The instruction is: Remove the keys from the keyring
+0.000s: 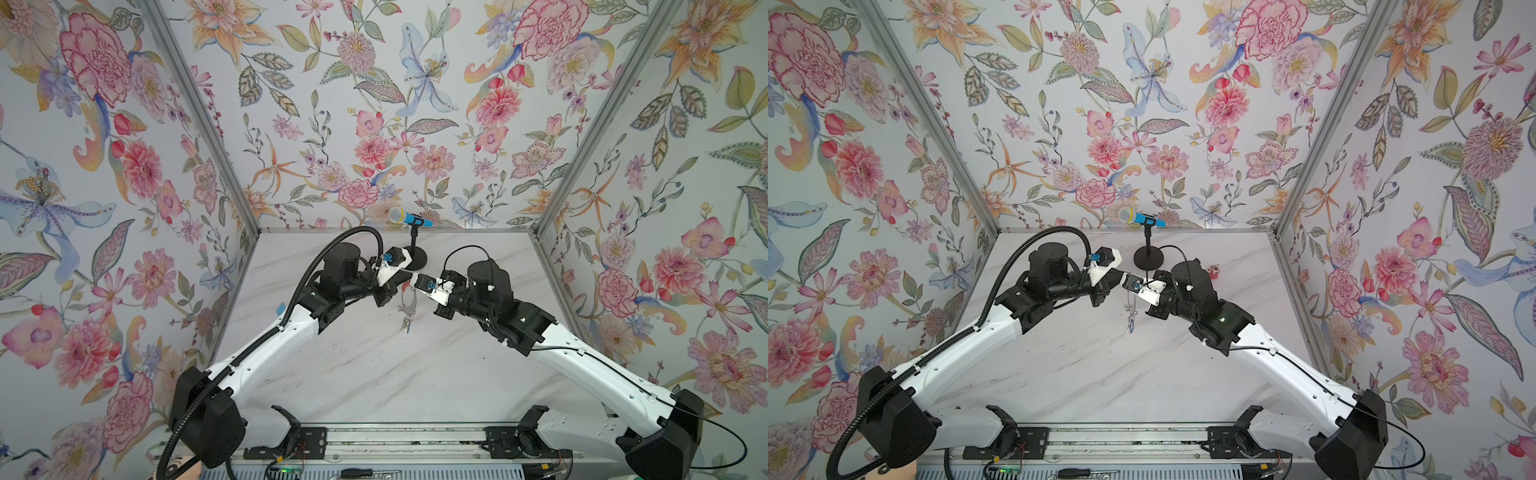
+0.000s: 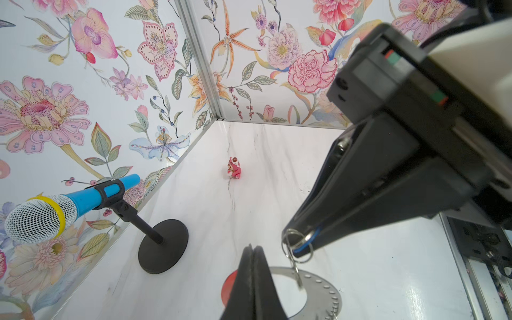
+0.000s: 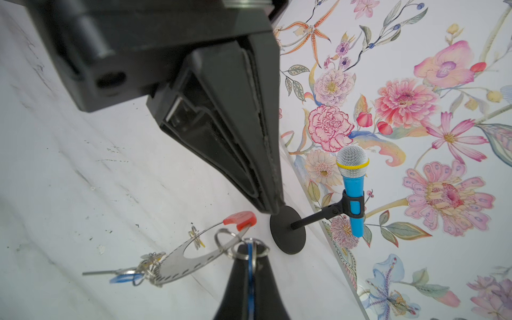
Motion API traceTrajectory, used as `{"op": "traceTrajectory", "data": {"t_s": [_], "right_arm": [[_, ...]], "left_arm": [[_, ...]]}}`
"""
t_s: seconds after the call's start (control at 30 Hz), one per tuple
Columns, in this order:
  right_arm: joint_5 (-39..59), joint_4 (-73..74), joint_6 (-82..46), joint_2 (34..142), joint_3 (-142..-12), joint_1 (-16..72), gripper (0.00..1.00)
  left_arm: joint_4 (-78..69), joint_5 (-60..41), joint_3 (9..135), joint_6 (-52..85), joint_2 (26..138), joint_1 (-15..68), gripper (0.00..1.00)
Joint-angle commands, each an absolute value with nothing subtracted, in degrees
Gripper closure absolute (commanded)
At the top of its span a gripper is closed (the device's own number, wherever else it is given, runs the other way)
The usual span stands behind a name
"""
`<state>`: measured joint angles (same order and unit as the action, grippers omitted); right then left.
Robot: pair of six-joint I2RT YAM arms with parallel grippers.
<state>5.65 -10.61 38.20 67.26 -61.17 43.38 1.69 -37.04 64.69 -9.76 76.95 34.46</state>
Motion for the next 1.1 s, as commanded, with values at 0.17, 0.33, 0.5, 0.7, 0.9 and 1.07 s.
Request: {"op": "traceTrajectory", "data": {"t_s": [0.17, 0.33, 0.5, 0.7, 0.9, 1.07], "right_arm": [[3.95, -11.76, 37.80, 65.39, -62.41, 42.80, 1.00], [4.79, -10.87, 37.01, 64.56, -61.96, 42.80, 1.00], [5.29, -10.81, 36.56, 64.69, -61.96, 42.79, 1.00], [6.13, -10.67, 36.21, 64.84, -62.27, 42.80, 1.00], [6.68, -11.29, 36.13, 64.78, -62.67, 42.88, 1.00], [7.12, -11.23, 35.86, 64.51, -62.67, 42.89, 1.00]], "left_arm": [[5.71, -38.32, 65.72, -10.12, 77.04, 33.85, 0.89], [3.96, -42.59, 63.64, -7.97, 76.25, 33.70, 0.70], [0.80, -44.20, 61.14, -5.72, 75.58, 33.65, 0.61], [-4.43, -47.04, 60.41, -2.70, 76.61, 33.67, 0.59], [-5.00, -47.35, 61.47, -2.69, 78.16, 33.79, 0.67], [-3.77, -47.20, 62.16, -3.25, 79.01, 33.79, 0.76]]}}
